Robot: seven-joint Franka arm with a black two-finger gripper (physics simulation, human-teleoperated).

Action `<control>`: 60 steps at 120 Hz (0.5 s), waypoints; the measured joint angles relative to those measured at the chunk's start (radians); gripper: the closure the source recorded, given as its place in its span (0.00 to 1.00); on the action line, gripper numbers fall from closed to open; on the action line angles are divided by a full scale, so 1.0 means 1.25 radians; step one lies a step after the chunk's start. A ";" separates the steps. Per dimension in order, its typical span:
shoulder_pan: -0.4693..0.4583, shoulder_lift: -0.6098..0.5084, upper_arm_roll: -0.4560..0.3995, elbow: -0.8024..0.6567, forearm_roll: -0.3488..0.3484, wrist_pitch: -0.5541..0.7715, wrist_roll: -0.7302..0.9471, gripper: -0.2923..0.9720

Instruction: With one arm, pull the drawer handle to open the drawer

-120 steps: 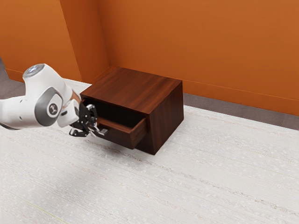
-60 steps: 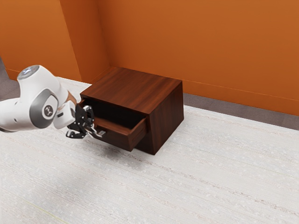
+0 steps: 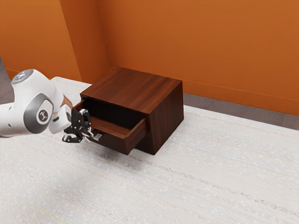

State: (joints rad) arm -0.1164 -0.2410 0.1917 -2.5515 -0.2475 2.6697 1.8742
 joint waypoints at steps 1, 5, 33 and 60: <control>0.000 0.000 0.000 0.000 0.000 0.000 0.000 0.72; 0.000 -0.003 0.000 -0.003 0.000 0.000 -0.001 0.72; 0.001 -0.019 0.005 -0.017 -0.001 0.002 -0.004 0.72; 0.001 -0.030 0.005 -0.027 -0.001 0.004 -0.007 0.72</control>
State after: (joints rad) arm -0.1148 -0.2781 0.1979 -2.5846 -0.2489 2.6742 1.8658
